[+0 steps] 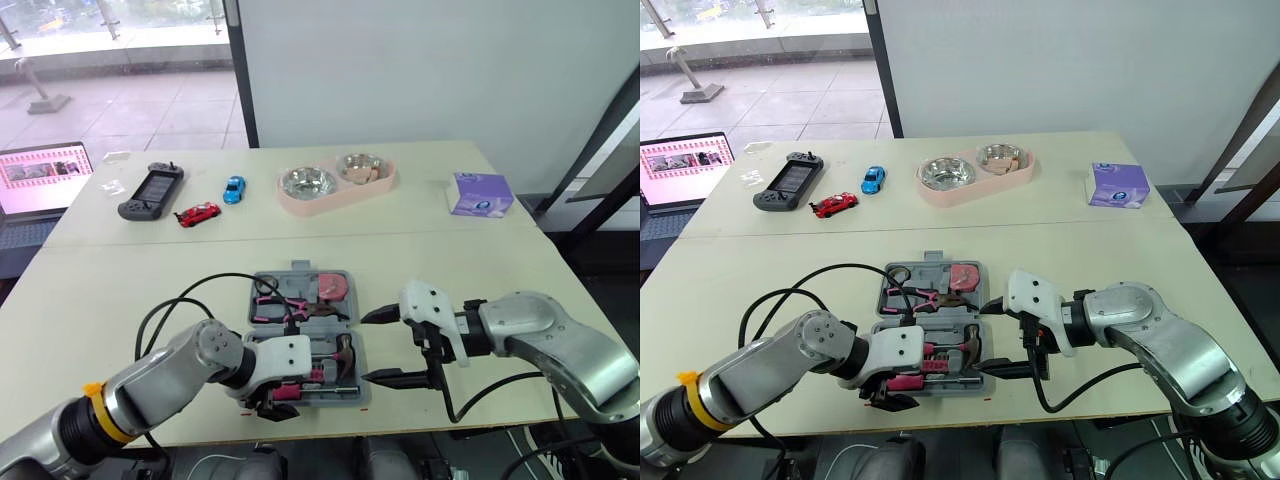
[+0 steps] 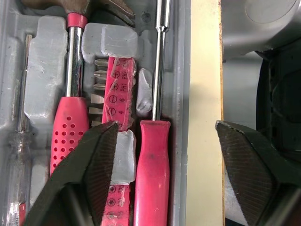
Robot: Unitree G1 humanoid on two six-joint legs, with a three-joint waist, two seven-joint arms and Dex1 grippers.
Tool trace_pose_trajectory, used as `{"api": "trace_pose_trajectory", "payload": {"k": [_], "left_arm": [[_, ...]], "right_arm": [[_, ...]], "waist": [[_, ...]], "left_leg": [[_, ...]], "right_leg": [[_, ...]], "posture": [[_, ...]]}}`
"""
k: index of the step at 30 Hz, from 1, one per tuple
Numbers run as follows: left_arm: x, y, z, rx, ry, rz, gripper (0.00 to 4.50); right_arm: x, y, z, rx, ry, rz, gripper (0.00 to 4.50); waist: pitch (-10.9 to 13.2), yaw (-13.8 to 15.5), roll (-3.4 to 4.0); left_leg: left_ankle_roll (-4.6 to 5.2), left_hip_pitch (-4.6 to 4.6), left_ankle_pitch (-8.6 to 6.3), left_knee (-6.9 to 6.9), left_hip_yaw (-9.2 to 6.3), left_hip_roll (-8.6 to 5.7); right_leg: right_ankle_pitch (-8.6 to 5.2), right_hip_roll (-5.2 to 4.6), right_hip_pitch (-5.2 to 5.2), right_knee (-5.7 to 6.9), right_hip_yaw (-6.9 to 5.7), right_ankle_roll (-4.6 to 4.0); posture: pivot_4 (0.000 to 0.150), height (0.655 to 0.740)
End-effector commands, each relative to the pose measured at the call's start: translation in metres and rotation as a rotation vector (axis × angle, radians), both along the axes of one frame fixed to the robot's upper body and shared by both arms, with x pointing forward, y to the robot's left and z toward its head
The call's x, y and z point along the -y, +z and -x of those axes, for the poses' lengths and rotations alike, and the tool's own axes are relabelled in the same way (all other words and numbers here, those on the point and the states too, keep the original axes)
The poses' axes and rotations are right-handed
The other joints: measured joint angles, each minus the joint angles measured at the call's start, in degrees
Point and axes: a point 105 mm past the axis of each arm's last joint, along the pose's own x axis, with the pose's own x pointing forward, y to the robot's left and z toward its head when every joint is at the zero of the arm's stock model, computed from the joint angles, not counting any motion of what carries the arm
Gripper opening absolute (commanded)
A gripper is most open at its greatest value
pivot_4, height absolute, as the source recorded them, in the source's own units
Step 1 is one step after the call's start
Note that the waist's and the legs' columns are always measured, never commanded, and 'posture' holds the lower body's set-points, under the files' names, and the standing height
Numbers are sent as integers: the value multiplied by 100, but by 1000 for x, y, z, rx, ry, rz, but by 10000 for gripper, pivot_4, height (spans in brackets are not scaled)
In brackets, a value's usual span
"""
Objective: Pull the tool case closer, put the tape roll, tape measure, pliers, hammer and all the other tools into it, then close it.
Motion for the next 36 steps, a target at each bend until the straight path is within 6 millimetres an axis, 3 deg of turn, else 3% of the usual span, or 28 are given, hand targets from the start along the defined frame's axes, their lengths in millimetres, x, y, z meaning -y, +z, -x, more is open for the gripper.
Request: {"api": "trace_pose_trajectory", "payload": {"k": [1, 3, 6, 11, 12, 16, 25, 29, 32, 36], "left_arm": [[-10, 18, 0, 10, 28, 63, 34965], [-19, 20, 2, -23, 53, 97, 34965], [-26, 26, 2, -53, 85, 205, 26773], [-32, 22, 5, -84, 124, 369, 1828], [-32, 20, 5, -80, 127, 389, 777], [-36, 1, 3, -53, 152, 404, 777], [-30, -21, 0, -44, 142, 422, 777], [-37, -45, 10, -61, 104, 325, 777], [-44, -65, 5, -18, 118, 242, 777], [-48, -76, 6, -12, 100, 193, 777]], "right_arm": [[-5, 9, 2, 43, 24, -13, 45000], [-4, 9, 2, 45, 17, -14, 45000], [-4, 7, 1, 47, 11, -12, 45000], [-4, 5, -1, 56, 4, -12, 45000], [-4, 5, -2, 57, 3, -13, 45000], [-5, 5, -2, 62, 2, -12, 45000], [-2, 4, -2, 58, -4, 1, 45000], [0, 3, -2, 57, -12, 8, 45000], [1, 2, -3, 54, -16, 12, 45000], [1, 1, -3, 53, -17, 14, 45000]], "waist": [[0, -15, 0], [0, -34, 1], [-1, 1, 2], [-2, 6, 3], [-2, 6, 3], [-2, 8, 4], [-4, 0, 7], [-4, 2, 7], [-8, 11, 13], [-52, 14, 51]], "left_leg": [[0, 0, 0, 0, 0, 0], [1, 6, 0, -1, 1, 1], [2, 7, -1, 0, 1, 1], [2, 2, -1, 4, 2, 1], [2, 2, -1, 4, 2, 0], [2, 3, -1, 4, 2, 1], [2, 5, -1, 4, 2, 0], [2, 7, -1, 4, 3, 0], [2, 8, -1, 4, 3, 0], [2, 25, -2, 3, 4, 0]], "right_leg": [[0, 0, 0, 0, 0, 0], [0, 0, 0, 3, 0, 0], [0, 0, 0, 9, 0, 0], [0, -3, 2, 1, 0, -1], [0, -3, 2, 1, -1, -1], [0, -3, 3, 1, 0, -1], [1, -3, 3, 2, 0, -1], [1, -3, 3, 3, -1, -1], [1, -4, 6, 2, -1, -1], [0, -5, 26, -5, -1, -2]], "posture": [[1500, 7360], [1500, 7360], [1500, 7360], [1500, 7360], [1500, 7360], [1500, 7360], [1500, 7360], [1500, 7360], [1500, 7360], [1500, 7360]]}}
